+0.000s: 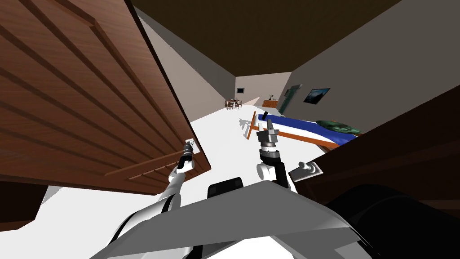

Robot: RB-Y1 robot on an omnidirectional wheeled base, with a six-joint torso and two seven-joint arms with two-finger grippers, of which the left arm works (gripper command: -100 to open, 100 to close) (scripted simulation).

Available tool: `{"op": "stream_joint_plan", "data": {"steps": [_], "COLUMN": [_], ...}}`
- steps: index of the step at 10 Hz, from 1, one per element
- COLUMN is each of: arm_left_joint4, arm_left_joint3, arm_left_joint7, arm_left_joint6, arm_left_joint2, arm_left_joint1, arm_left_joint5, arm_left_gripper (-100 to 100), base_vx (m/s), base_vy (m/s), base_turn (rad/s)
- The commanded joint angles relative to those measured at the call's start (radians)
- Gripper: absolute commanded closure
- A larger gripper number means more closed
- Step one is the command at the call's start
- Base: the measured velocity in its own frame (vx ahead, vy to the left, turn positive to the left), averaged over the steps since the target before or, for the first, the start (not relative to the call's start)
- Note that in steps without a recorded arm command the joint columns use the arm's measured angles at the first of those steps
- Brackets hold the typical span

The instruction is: Push the door open

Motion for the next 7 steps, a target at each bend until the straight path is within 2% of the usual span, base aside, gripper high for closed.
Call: {"op": "stream_joint_plan", "data": {"steps": [1,6,7], "arm_left_joint4": [0.024,0.029,0.032], "arm_left_joint3": [0.022,0.064,0.059], "arm_left_joint7": [-0.006,-0.019,-0.018], "arm_left_joint6": [-0.011,-0.011,-0.014], "arm_left_joint2": [0.013,0.025,0.022], "arm_left_joint1": [-0.018,-0.017,-0.013], "arm_left_joint5": [0.006,0.017,0.016], "arm_left_gripper": [100,100,100], "base_vx": [0.173,0.166,0.069], "base_vy": [-0.078,-0.082,-0.020], "base_turn": [0.051,0.056,0.030]}}
